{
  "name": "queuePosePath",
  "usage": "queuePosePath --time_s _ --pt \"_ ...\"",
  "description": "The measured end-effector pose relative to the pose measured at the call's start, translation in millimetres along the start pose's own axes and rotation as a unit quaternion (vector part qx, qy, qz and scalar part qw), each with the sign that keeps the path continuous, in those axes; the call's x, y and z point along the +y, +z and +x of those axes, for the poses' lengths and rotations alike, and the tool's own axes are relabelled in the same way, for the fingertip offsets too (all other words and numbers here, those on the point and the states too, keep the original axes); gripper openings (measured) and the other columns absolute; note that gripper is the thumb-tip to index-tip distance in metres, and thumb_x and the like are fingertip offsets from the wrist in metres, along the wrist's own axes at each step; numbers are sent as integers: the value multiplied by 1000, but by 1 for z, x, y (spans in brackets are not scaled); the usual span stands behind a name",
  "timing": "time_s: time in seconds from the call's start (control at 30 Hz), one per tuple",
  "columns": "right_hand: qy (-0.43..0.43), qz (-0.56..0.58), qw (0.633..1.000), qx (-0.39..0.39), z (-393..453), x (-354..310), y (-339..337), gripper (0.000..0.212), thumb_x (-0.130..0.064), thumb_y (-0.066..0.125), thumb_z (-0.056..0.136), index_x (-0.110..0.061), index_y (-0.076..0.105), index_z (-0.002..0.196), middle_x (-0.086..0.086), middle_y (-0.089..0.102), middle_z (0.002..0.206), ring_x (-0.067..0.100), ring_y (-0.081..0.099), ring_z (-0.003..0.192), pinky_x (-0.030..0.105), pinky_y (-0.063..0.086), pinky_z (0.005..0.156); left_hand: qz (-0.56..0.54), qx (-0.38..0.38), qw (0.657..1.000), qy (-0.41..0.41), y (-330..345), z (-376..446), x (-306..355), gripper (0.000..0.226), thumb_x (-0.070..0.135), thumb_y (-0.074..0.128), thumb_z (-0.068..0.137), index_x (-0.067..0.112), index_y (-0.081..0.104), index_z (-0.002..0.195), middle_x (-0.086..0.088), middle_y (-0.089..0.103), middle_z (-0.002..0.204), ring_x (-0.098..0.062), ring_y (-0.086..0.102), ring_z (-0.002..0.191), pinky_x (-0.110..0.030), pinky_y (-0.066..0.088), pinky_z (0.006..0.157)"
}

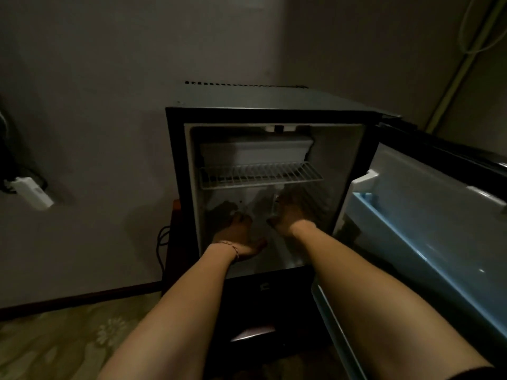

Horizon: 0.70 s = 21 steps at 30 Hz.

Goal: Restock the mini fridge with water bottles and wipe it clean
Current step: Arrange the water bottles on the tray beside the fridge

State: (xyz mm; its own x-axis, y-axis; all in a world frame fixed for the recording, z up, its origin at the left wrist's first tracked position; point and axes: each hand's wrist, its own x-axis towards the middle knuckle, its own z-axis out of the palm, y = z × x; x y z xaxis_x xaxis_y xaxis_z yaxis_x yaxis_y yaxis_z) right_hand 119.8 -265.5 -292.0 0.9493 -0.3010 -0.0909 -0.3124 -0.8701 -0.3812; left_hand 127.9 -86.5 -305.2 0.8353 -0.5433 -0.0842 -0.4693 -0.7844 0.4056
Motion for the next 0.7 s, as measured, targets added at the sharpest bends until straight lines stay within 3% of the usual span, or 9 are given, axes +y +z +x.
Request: queuePosePath --time_s 0.13,0.23,0.4,0.53,0.7 --pt "-29 23 997 61 32 16 9 93 -40 73 84 -21 19 157 11 20 162 36 31 143 48 32 116 -41 1 999 26 15 18 -6 82 57 57 90 17 25 154 -10 23 159 -29 25 145 -36 25 118" --pt "-36 38 995 89 54 22 13 98 -46 72 78 -23 18 157 9 21 161 38 41 137 53 41 108 -69 8 997 34 27 24 -15 83 55 61 89 19 24 154 -8 17 162 -27 19 148 -36 20 120" --pt "-38 -7 996 84 69 14 15 88 -46 71 84 -16 27 154 12 30 156 37 40 137 51 39 110 -57 14 998 22 39 30 -29 89 55 64 86 18 22 155 -6 10 163 -27 13 150 -37 17 121" --pt "-51 -46 993 98 69 13 19 87 -46 69 86 -16 24 155 13 24 158 38 35 139 49 35 113 -50 24 998 19 36 29 -38 90 54 65 86 18 21 155 -9 18 160 -28 20 147 -35 20 120" --pt "-34 -60 987 148 56 1 20 63 -35 59 97 -13 34 151 19 17 157 44 42 131 47 37 110 -46 24 999 1 27 19 -48 90 53 63 88 21 15 157 -8 11 162 -26 13 150 -30 15 118"
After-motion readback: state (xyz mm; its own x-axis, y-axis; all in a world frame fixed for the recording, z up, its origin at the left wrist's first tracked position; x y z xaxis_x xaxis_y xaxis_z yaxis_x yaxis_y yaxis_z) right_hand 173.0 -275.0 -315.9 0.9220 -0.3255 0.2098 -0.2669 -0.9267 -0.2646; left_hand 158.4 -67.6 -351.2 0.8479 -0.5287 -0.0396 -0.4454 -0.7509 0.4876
